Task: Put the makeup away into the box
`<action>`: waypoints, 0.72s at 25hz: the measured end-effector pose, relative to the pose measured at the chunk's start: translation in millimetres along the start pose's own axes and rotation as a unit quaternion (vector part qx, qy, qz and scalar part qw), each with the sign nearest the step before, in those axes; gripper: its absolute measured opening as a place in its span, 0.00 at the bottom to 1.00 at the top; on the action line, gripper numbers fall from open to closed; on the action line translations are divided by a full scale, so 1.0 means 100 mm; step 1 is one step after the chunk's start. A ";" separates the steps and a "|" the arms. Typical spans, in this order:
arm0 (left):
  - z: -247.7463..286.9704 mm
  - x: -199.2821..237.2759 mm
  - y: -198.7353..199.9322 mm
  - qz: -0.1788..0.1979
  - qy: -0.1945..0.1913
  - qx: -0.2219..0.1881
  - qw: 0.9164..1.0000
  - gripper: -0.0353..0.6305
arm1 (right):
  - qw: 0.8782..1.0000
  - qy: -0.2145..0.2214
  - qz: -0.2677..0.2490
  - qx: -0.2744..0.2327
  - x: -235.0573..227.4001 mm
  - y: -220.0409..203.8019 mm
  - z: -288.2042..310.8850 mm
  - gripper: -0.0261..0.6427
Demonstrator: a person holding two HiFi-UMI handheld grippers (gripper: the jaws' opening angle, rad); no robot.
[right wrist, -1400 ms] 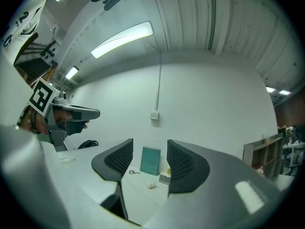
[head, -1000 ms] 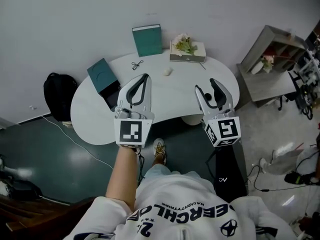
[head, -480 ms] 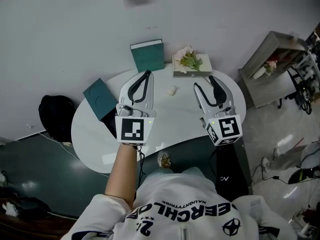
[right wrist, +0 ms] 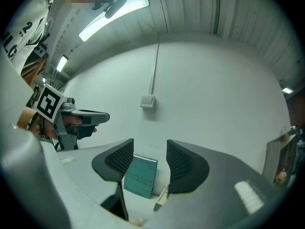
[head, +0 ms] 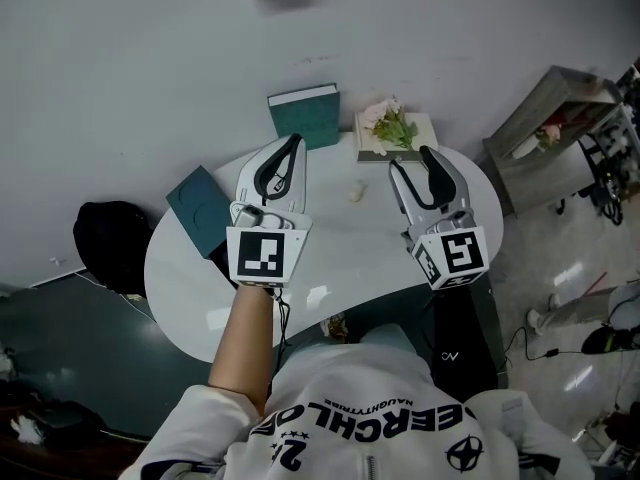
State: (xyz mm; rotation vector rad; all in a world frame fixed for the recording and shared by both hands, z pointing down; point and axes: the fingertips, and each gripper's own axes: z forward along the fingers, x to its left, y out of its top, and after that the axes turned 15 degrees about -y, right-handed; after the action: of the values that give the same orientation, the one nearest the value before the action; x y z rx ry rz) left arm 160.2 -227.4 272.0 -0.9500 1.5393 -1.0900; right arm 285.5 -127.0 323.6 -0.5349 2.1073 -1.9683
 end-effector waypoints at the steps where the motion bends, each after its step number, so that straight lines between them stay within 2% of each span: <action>1: 0.01 0.02 -0.03 -0.001 -0.001 0.000 1.000 0.06 | 1.000 -0.002 0.000 0.000 0.00 -0.01 0.02 0.41; 8: 0.03 0.08 -0.13 -0.009 -0.005 0.004 1.000 0.06 | 1.000 -0.015 0.016 -0.003 -0.03 -0.04 0.07 0.41; 18: 0.04 0.12 -0.18 -0.013 0.005 0.008 1.000 0.06 | 1.000 -0.007 0.007 -0.006 -0.04 0.00 0.12 0.41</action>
State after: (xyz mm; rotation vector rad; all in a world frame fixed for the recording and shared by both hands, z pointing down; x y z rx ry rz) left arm 162.3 -245.1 285.4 -0.9579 1.5273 -1.1262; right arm 293.3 -136.4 321.8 -0.5330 2.1097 -1.9386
